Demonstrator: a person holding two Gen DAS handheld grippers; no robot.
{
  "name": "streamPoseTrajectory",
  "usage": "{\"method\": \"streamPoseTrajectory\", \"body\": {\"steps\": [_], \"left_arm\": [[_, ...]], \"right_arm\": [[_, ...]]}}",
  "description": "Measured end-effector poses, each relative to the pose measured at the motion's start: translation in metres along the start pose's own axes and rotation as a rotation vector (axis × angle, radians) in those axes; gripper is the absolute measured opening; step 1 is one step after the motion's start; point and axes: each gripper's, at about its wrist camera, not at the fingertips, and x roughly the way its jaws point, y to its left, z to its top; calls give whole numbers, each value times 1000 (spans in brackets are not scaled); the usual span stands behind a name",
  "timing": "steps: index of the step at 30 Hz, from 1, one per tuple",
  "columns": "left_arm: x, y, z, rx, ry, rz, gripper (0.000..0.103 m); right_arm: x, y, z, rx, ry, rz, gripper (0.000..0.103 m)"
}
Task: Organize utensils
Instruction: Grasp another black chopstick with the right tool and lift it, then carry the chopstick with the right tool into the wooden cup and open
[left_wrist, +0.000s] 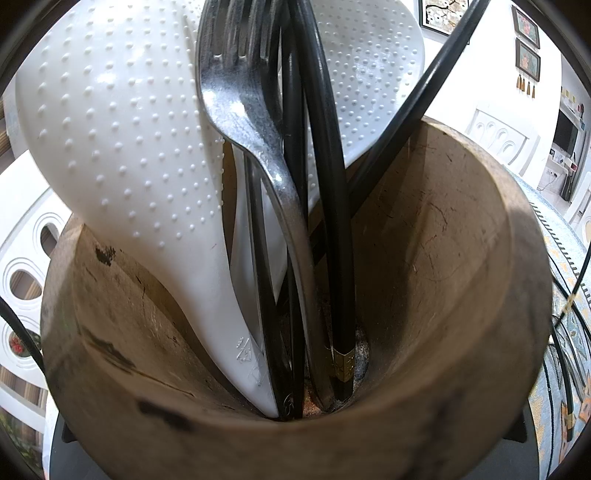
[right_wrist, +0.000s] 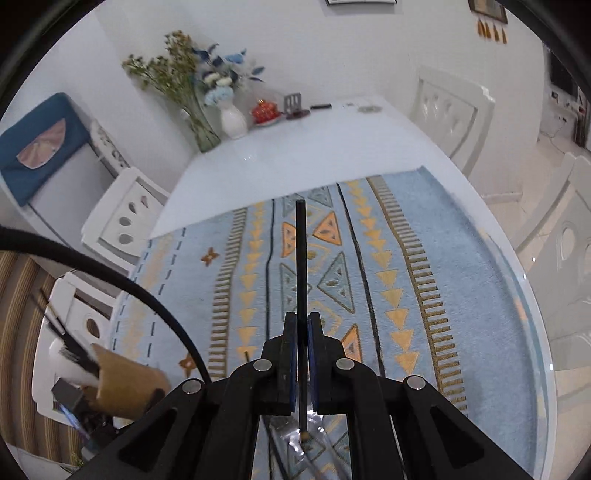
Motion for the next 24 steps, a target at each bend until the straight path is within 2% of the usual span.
{"method": "streamPoseTrajectory", "body": {"steps": [8, 15, 24], "left_arm": [[0, 0, 0, 0, 0, 0, 97], [0, 0, 0, 0, 0, 0, 97], [0, 0, 0, 1, 0, 0, 97]], "right_arm": [[-37, 18, 9, -29, -89, 40, 5], [-75, 51, 45, -52, -199, 169, 5], [-133, 115, 83, -189, -354, 332, 5]]}}
